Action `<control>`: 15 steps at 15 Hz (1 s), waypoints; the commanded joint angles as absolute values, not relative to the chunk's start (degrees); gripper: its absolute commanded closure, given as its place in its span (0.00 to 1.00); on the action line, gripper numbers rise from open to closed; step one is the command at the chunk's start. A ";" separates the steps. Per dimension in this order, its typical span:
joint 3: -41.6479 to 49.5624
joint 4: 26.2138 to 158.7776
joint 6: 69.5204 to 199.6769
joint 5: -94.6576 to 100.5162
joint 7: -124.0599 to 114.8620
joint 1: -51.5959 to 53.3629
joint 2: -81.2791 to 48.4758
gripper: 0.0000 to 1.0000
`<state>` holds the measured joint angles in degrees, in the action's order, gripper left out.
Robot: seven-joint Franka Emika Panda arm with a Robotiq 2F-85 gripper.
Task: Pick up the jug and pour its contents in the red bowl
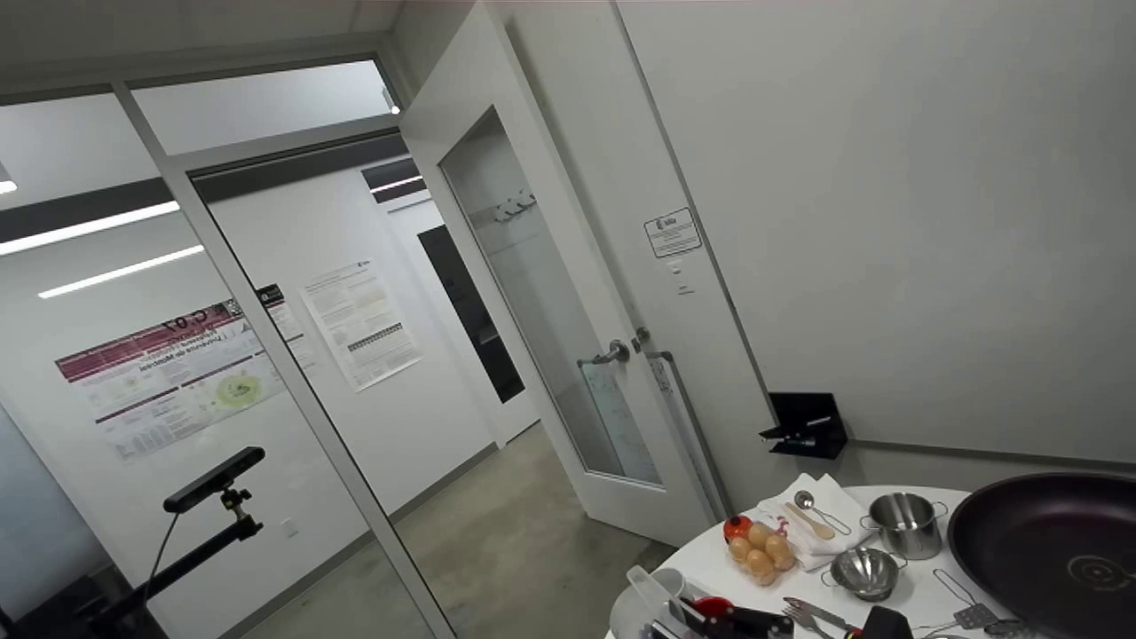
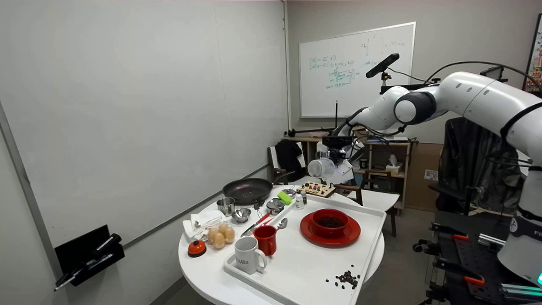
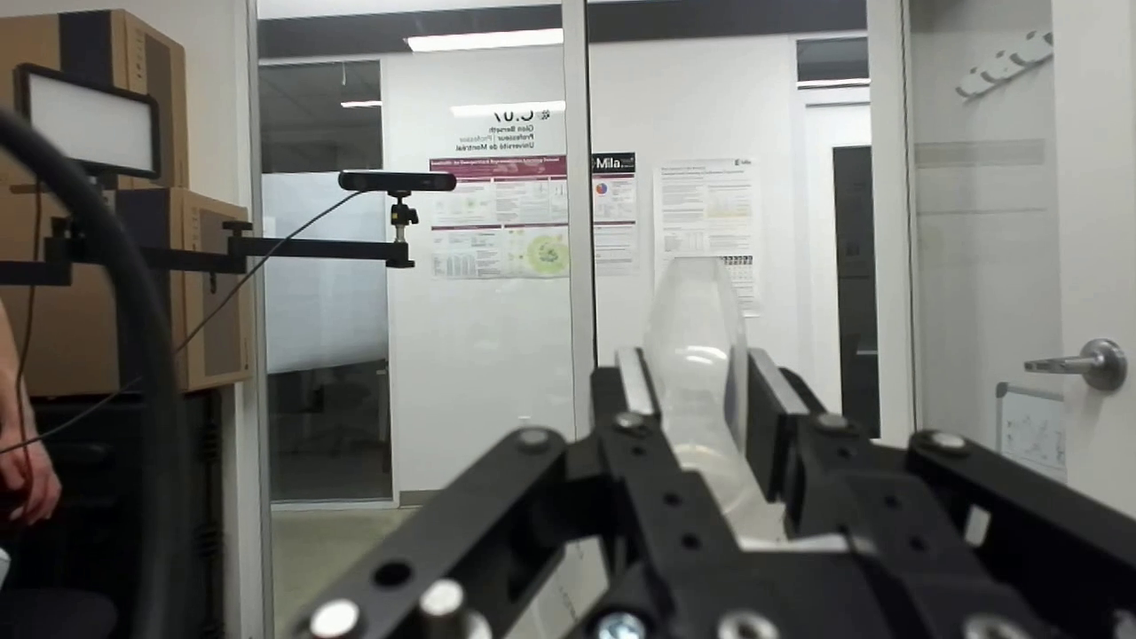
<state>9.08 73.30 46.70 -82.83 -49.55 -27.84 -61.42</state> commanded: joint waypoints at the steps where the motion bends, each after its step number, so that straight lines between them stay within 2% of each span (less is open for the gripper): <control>1: 10.49 71.50 48.27 -81.19 -50.17 -26.15 -61.10 0.93; 7: 12.20 71.35 52.11 -76.15 -49.21 -23.35 -59.92 0.93; 15: 13.61 74.30 54.64 -60.02 -44.87 -15.49 -54.13 0.93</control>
